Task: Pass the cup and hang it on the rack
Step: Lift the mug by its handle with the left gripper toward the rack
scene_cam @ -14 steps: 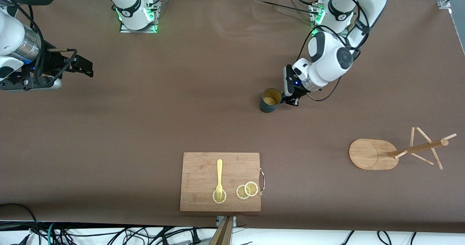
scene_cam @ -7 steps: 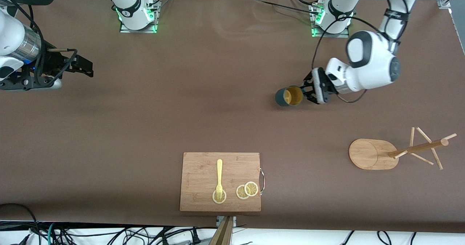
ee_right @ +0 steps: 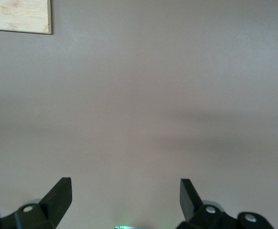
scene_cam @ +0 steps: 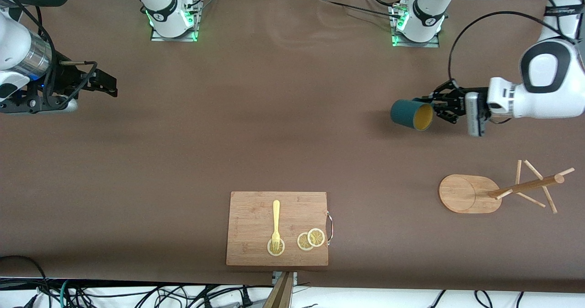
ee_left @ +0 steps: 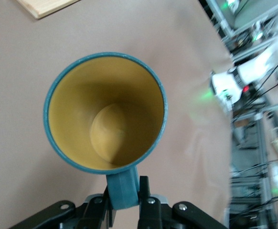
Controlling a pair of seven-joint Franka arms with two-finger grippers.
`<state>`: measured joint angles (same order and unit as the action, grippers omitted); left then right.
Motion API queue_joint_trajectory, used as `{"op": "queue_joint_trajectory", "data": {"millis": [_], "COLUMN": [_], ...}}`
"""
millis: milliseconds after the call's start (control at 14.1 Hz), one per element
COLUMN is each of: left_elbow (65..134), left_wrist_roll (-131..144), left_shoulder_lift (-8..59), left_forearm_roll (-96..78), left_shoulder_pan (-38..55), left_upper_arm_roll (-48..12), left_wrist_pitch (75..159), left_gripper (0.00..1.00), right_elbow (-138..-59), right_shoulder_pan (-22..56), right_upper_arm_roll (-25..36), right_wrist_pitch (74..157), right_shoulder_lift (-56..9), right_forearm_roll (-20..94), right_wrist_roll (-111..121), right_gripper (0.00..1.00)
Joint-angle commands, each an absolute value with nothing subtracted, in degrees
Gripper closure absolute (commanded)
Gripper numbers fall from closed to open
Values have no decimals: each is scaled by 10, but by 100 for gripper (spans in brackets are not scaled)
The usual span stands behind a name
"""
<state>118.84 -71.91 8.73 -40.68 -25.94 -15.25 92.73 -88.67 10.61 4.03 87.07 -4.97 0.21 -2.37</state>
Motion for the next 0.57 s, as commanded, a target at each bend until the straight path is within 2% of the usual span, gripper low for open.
{"op": "queue_joint_trajectory", "data": {"millis": [0, 496], "left_elbow": [1153, 1147], "left_wrist_roll": [-665, -621], "left_shoulder_lift": [84, 98], "left_forearm_roll": [-424, -488], "left_shoulder_pan": [-267, -327], "left_upper_arm_roll": [-108, -66], "left_wrist_pitch": [847, 752], "left_gripper": [100, 100], "right_elbow": [-877, -877], "right_shoulder_pan": [103, 102], "right_upper_arm_roll": [36, 36], "right_wrist_pitch": [864, 866], "right_shoulder_lift": [-51, -51], "right_forearm_roll": [1, 1], "right_wrist_roll": [-30, -30], "right_gripper": [0, 0]}}
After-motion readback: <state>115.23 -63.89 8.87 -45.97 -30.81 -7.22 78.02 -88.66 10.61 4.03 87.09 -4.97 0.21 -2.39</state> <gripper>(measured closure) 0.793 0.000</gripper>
